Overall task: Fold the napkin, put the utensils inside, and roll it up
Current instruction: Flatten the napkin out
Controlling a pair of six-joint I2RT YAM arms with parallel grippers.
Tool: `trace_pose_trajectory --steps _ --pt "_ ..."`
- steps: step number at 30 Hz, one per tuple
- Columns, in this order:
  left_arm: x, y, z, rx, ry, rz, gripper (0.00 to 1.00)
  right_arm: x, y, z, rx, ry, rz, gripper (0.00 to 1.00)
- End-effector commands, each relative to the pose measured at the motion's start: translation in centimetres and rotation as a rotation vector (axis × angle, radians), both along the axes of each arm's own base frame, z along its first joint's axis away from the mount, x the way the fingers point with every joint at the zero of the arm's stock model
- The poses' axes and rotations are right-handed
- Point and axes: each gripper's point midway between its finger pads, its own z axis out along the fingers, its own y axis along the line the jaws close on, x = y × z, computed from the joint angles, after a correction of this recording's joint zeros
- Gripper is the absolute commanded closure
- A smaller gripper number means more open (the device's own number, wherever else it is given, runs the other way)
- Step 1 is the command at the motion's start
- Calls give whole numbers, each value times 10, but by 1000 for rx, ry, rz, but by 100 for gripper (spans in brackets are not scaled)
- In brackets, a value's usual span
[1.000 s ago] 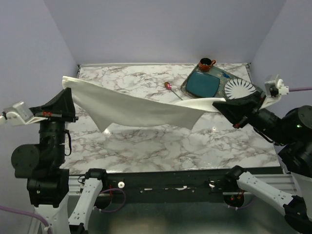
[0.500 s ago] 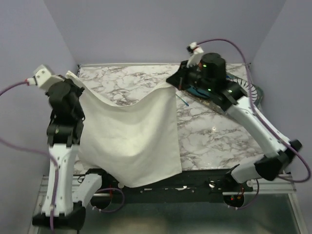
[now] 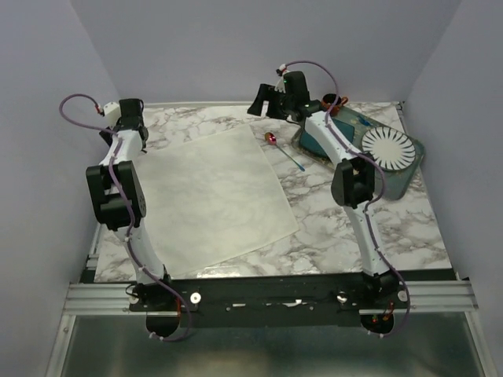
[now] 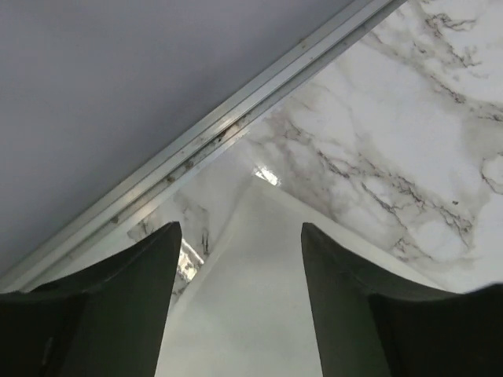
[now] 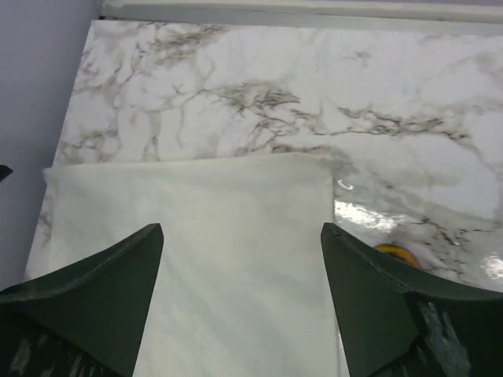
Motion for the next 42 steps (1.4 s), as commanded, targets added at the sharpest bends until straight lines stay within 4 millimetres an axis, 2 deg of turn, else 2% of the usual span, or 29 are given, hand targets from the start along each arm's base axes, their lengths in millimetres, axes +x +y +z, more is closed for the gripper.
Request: trace_pose_trajectory --steps 1,2,3,4,5,6,7,8,9,10,11,12,13,14,15,16,17,18,20,21,23,24,28,32,33,35,36,38,42 --pt "25 1 34 16 29 -55 17 -26 -13 30 66 65 41 5" --pt "21 -3 45 5 5 -53 14 -29 -19 36 57 35 35 4" --pt "17 -12 40 -30 7 -83 13 -40 -26 10 19 90 28 3" --pt "13 -18 49 -55 -20 -100 1 -47 -29 23 16 74 33 3" --pt "7 -28 46 -100 -15 -108 1 -57 -35 16 -13 103 36 2" --pt "-3 -38 32 -146 6 -125 1 -66 -37 8 -36 131 42 2" --pt "-7 -60 37 -234 -32 -195 1 -82 -42 -13 -71 186 51 2" --pt "-12 -73 34 -282 -45 -224 6 -96 -46 -11 -95 200 58 3" --pt "-29 -92 10 -346 -6 -258 7 -109 -44 -16 -134 202 78 7" --pt "-37 -107 18 -382 -35 -292 8 -130 -48 -41 -180 252 100 8" --pt "-44 -120 14 -416 -36 -317 10 -142 -51 -29 -205 217 110 10" --pt "-60 -146 -6 -458 16 -378 13 -153 -51 -37 -251 216 93 16" --pt "-67 -161 -6 -475 22 -422 16 -165 -55 -47 -265 241 100 19" --pt "-74 -178 -12 -488 51 -458 19 -185 -59 -67 -277 293 121 22" --pt "-86 -195 -26 -498 96 -493 22 -201 -57 -67 -264 310 141 35" --pt "-92 -220 -30 -496 122 -542 24 -213 -58 -74 -272 330 144 41" --pt "-95 -226 -34 -489 127 -536 25 -233 -66 -97 -304 378 156 43" --pt "-102 -234 -45 -516 141 -537 26 -245 -65 -94 -317 356 175 43" --pt "-98 -254 -46 -563 83 -552 28 -261 -67 -106 -336 355 193 44" --pt "-103 -258 -54 -568 88 -550 28 -276 -72 -120 -349 385 212 44" --pt "-98 -266 -57 -585 65 -548 28 -283 -75 -126 -348 393 209 50" --pt "-99 -267 -62 -595 68 -541 27 -289 -81 -136 -366 408 206 57" --pt "-93 -270 -75 -624 61 -515 27 -283 -94 -150 -419 396 148 66" --pt "-80 -269 -88 -625 92 -500 25 -278 -103 -164 -471 406 94 67" --pt "-70 -270 -82 -618 77 -507 25 -275 -107 -164 -476 406 70 67" --pt "-65 -263 -89 -587 112 -488 22 -273 -109 -167 -483 408 61 67" --pt "-53 -262 -82 -575 92 -494 21 -271 -114 -171 -498 411 46 67" --pt "-48 -254 -92 -561 129 -480 21 -266 -117 -174 -509 411 38 67" --pt "-26 -249 -88 -570 111 -480 20 -246 -118 -173 -515 396 28 66"
